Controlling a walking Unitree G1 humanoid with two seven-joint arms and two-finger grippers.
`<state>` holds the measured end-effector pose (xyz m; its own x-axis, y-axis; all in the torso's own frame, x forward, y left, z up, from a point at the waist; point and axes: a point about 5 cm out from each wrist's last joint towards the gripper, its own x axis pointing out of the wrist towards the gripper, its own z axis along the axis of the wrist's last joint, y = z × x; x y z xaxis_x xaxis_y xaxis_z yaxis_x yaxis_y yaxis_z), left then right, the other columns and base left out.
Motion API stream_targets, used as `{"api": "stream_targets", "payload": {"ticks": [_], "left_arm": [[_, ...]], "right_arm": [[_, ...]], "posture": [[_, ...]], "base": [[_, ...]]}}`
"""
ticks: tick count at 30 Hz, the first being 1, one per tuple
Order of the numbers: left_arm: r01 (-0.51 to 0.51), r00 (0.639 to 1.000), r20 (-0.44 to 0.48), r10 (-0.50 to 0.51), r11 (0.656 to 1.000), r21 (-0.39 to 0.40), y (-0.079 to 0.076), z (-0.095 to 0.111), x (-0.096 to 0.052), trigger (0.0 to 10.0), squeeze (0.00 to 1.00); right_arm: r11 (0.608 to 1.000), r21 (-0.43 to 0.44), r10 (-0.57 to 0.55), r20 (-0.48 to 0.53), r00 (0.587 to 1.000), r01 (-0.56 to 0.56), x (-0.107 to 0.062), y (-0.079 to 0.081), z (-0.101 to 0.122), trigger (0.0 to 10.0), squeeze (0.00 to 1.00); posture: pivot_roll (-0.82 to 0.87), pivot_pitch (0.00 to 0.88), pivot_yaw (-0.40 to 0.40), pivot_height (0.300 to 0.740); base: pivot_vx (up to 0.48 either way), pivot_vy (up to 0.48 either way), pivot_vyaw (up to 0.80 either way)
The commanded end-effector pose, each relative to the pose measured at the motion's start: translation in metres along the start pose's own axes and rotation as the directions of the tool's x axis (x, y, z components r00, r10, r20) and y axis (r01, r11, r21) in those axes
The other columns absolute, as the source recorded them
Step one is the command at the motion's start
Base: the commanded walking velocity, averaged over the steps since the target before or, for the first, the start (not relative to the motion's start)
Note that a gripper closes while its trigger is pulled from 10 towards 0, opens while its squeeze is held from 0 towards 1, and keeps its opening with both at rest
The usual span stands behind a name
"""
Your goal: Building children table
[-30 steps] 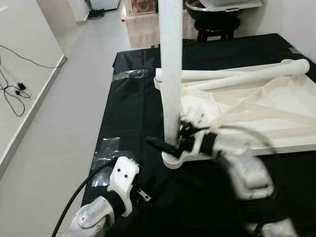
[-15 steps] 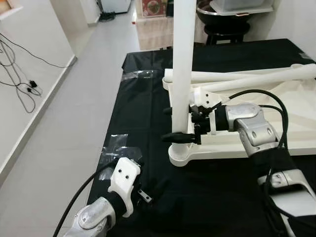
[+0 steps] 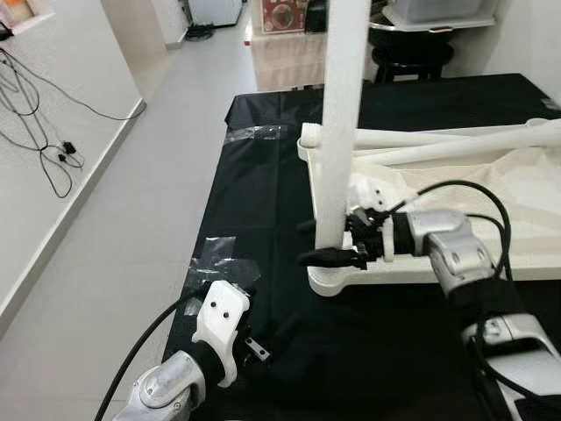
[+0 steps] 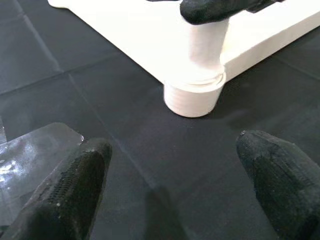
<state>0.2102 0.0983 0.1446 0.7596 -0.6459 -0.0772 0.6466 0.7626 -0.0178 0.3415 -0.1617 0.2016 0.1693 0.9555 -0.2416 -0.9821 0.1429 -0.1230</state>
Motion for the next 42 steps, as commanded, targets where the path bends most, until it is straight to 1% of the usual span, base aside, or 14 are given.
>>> {"api": "stream_targets", "payload": {"ticks": [1, 7, 8, 9, 11, 13, 21, 22, 23, 24, 25, 33, 34, 42], "left_arm": [[-0.006, 1.0, -0.024, 0.006, 1.0, 0.003, 0.002, -0.003, -0.004, 10.0, 0.0], [-0.007, 1.0, -0.025, 0.007, 1.0, 0.005, 0.003, -0.002, -0.006, 10.0, 0.0], [-0.008, 1.0, -0.026, 0.008, 1.0, 0.007, 0.004, -0.002, -0.008, 10.0, 0.0], [-0.009, 1.0, -0.026, 0.009, 1.0, 0.009, 0.004, -0.002, -0.008, 10.0, 0.0], [-0.008, 1.0, -0.026, 0.009, 1.0, 0.01, 0.005, -0.001, -0.009, 10.0, 0.0], [-0.008, 1.0, -0.027, 0.008, 1.0, 0.011, 0.006, -0.001, -0.009, 10.0, 0.0], [0.011, 0.999, -0.031, -0.01, 1.0, 0.013, 0.006, -0.001, -0.005, 10.0, 0.0], [0.004, 1.0, -0.026, -0.003, 1.0, 0.013, 0.006, -0.001, -0.005, 10.0, 0.0], [-0.001, 1.0, -0.024, 0.001, 1.0, 0.012, 0.006, -0.001, -0.004, 10.0, 0.0], [-0.003, 1.0, -0.023, 0.003, 1.0, 0.011, 0.007, -0.001, -0.003, 10.0, 0.0], [-0.002, 1.0, -0.024, 0.003, 1.0, 0.011, 0.006, -0.001, -0.003, 10.0, 0.0], [0.009, 1.0, -0.025, -0.009, 1.0, 0.008, 0.004, -0.002, -0.001, 10.0, 0.0], [0.013, 1.0, -0.025, -0.013, 1.0, 0.008, 0.003, -0.002, -0.001, 10.0, 0.0], [0.018, 1.0, -0.026, -0.017, 1.0, 0.006, 0.001, -0.003, 0.0, 10.0, 0.0]], "right_arm": [[0.999, 0.038, 0.02, -0.007, 1.0, -0.02, -0.002, 0.008, -0.011, 0.0, 0.0], [0.968, 0.085, -0.237, -0.02, 0.971, 0.238, 0.002, 0.029, -0.029, 0.0, 0.0], [0.885, 0.115, -0.445, -0.073, 0.892, 0.451, 0.017, 0.036, -0.04, 0.0, 0.0], [0.727, 0.116, -0.663, -0.14, 0.735, 0.677, 0.025, 0.044, -0.049, 0.0, 0.0], [0.678, 0.102, -0.703, -0.198, 0.683, 0.728, 0.035, 0.067, -0.055, 0.0, 0.0], [0.66, 0.083, -0.717, -0.229, 0.659, 0.747, 0.04, 0.082, -0.056, 0.0, 0.0], [0.746, 0.091, -0.64, -0.175, 0.748, 0.659, 0.056, 0.076, -0.036, 0.0, 0.0], [0.778, 0.109, -0.604, -0.145, 0.784, 0.619, 0.062, 0.075, -0.032, 10.0, 0.0], [0.825, 0.137, -0.539, -0.097, 0.837, 0.548, 0.068, 0.073, -0.026, 10.0, 0.31], [0.84, 0.161, -0.514, -0.071, 0.855, 0.518, 0.071, 0.075, -0.021, 10.0, 0.31], [0.861, 0.173, -0.48, -0.029, 0.877, 0.477, 0.073, 0.073, -0.014, 10.0, 1.0], [0.961, 0.068, -0.274, 0.095, 0.957, 0.269, 0.06, 0.066, 0.007, 10.0, 1.0], [0.981, 0.01, -0.196, 0.072, 0.978, 0.196, 0.047, 0.051, 0.009, 10.0, 0.0], [0.999, -0.022, -0.023, 0.017, 1.0, 0.023, 0.031, 0.024, 0.012, 10.0, 0.0]], "posture": [[0.09, 0.154, 0.102, 0.74], [0.09, 0.159, 0.085, 0.74], [0.1, 0.16, 0.084, 0.74], [0.1, 0.163, 0.086, 0.74], [0.1, 0.172, 0.095, 0.74], [0.09, 0.167, 0.107, 0.74], [0.08, 0.156, 0.102, 0.74], [0.08, 0.153, 0.093, 0.74], [0.08, 0.151, 0.093, 0.74], [0.08, 0.151, 0.093, 0.74], [0.08, 0.147, 0.093, 0.74], [0.09, 0.143, 0.089, 0.74], [0.1, 0.141, 0.084, 0.74], [0.11, 0.137, 0.078, 0.74]], "base": [[0.0, 0.0, 0.0], [0.0, 0.0, 0.0], [0.0, 0.0, 0.0], [0.0, 0.0, 0.0], [0.0, 0.0, 0.0], [0.0, 0.0, 0.0], [0.0, 0.0, 0.0], [0.0, 0.0, 0.0], [0.0, 0.0, 0.0], [0.0, 0.0, 0.0], [0.0, 0.0, 0.0], [0.0, 0.0, 0.0], [0.0, 0.0, 0.0], [0.0, 0.0, 0.0]]}}
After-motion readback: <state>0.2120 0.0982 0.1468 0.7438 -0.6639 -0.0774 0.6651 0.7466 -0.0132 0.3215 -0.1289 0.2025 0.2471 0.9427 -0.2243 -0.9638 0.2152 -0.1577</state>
